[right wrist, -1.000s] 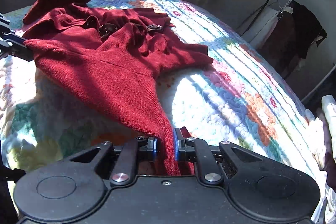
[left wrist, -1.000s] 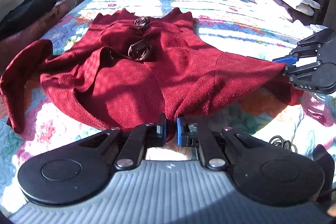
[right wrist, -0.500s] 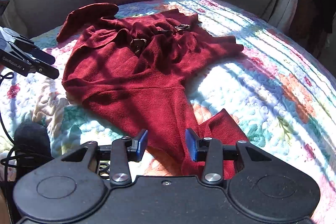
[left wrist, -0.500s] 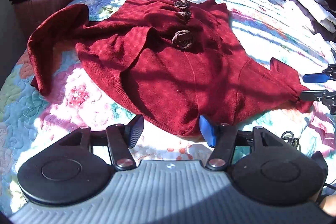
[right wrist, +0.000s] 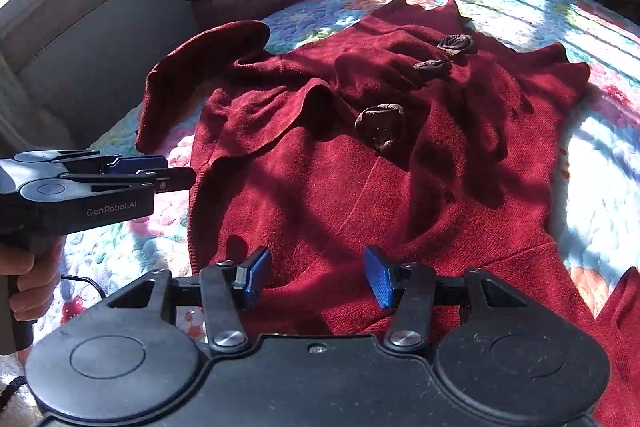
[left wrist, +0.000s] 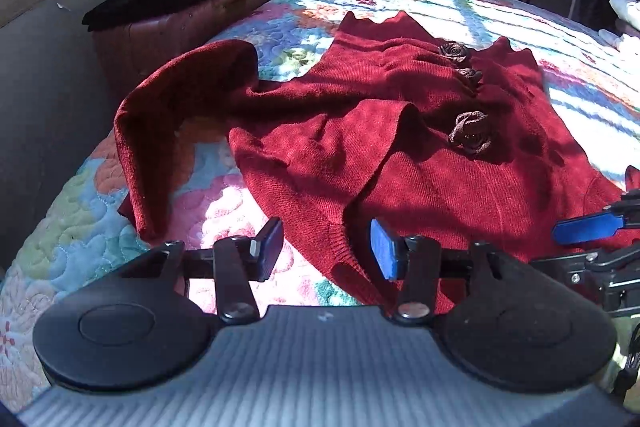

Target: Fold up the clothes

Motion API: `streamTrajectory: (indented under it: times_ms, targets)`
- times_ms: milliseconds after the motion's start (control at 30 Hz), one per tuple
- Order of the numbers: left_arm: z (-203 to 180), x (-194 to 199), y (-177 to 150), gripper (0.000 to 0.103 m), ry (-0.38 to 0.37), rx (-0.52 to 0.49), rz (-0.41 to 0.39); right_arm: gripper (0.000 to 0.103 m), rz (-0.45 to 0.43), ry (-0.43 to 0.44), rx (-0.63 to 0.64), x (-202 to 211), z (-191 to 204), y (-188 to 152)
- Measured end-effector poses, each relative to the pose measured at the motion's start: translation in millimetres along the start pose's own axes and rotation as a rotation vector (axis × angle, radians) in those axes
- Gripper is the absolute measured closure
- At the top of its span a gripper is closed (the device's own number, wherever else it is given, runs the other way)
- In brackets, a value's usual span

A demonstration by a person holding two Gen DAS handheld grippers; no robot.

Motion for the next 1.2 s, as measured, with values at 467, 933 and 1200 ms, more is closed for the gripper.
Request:
streamTrajectory:
  times_ms: [467,933,1200]
  targets:
    - [19.8,-47.2,-4.2,0.097,0.191,0.076,0.128,0.039,0.081,0.007,-0.020,-34.3,3.7,-6.1]
    - [34.5,14.9,-45.7,0.097,0.330,0.405,0.189,0.100,0.032,0.192,0.035,39.0,-32.8,-8.6]
    - [22.4,4.2,-48.0,0.073,0.363,0.261,0.281,0.100,0.071,0.159,0.104,41.1,-32.1,-14.0]
Point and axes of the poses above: each gripper's, at about its wrist camera, not at the fingertips, and x roughly against the way its jaws point, z to its left, y to its top, the point moved 5 cm from there along -x, roughly the way its jaws point, and after that the axes turned 13 degrees about -x, right-handed, at the moved point
